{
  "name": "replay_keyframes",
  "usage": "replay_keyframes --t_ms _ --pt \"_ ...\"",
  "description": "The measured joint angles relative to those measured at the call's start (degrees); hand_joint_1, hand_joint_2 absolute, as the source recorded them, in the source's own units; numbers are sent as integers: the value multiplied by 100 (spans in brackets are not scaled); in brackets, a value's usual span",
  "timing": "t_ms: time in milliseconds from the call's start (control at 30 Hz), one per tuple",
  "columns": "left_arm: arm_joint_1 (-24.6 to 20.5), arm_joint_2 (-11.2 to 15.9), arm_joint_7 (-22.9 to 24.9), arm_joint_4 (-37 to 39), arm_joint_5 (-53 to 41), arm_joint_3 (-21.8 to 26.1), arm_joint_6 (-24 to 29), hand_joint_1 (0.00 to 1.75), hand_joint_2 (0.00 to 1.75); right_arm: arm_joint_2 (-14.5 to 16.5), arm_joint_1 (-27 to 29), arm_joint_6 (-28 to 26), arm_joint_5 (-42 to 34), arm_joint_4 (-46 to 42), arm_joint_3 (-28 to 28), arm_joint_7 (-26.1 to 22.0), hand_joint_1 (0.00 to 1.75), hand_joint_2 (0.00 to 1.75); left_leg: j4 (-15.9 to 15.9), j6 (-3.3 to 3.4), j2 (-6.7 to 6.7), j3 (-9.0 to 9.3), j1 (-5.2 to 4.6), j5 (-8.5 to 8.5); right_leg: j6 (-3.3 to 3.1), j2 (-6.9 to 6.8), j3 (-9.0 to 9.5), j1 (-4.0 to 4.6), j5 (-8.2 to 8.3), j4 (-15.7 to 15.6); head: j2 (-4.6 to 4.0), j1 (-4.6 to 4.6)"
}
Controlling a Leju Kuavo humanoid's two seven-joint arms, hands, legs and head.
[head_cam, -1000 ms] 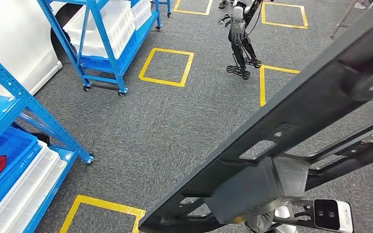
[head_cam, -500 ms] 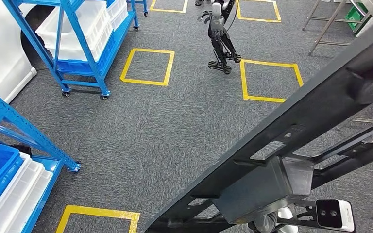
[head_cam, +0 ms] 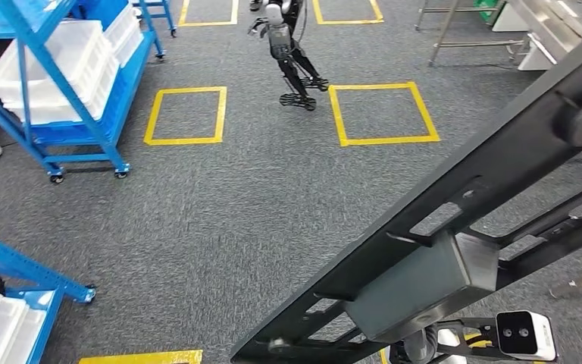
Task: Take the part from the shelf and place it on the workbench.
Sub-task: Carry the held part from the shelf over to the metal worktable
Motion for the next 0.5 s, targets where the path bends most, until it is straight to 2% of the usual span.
replay_keyframes --t_ms 67,100,133,167,200,267,333,367,400,433,467,500 --pt "2 38 -11 0 -27 -3 13 0 175 -19 -46 76 -55 47 -39 0 175 175 -696 12 -204 303 24 265 47 128 -30 6 -27 66 -1 -2" --pt "2 50 -23 0 -31 -3 18 0 175 -31 -66 100 -72 72 -48 1 175 175 -852 27 -274 367 30 292 73 177 -53 5 -31 89 -1 -3" --pt "-3 61 -37 0 -31 -4 25 0 175 -46 -80 115 -81 98 -52 1 175 175 -890 52 -290 379 21 271 104 225 -74 3 -27 99 -2 -4" --pt "-14 68 -50 0 -30 -4 30 0 175 -63 -87 121 -84 123 -56 1 175 175 -901 89 -242 383 17 285 139 270 -91 -8 -19 97 -1 -6" --pt "-25 76 -59 0 -29 -4 34 0 175 -79 -88 124 -85 146 -64 2 175 175 -919 128 -187 394 15 302 171 250 -103 -19 -27 113 -1 -8" --pt "-33 84 -76 0 -32 -4 40 0 175 -112 -105 126 -82 187 -90 2 175 175 -963 207 -77 411 17 334 225 33 -221 -19 -183 349 0 15" --pt "-13 86 -81 0 -38 -4 58 0 175 -131 -120 141 -74 217 -109 2 175 175 -976 248 40 408 5 338 264 -230 -550 -27 -531 1019 -1 43" --pt "-3 86 -74 0 -37 -4 76 0 175 -137 -114 161 -69 231 -114 2 175 175 -976 257 104 405 -3 333 281 -280 -742 -42 -682 1401 -1 45" --pt "2 86 -61 0 -36 -3 96 0 175 -143 -94 196 -58 242 -121 2 175 175 -976 259 168 405 -10 326 294 -304 -878 -59 -749 1667 -1 45" --pt "3 85 -46 0 -37 -3 115 0 175 -148 -64 241 -36 250 -130 2 175 175 -975 256 231 409 -13 318 300 -321 -909 -71 -705 1720 0 45" --pt "0 82 -28 0 -43 -3 131 0 175 -149 -27 293 3 250 -142 2 175 175 -975 247 288 419 -15 308 297 -346 -820 -79 -564 1537 0 45" --pt "-2 75 -9 0 -59 -4 138 0 175 -143 15 343 54 239 -152 2 175 175 -974 232 341 437 -16 295 285 -411 -628 -80 -365 1162 0 46"
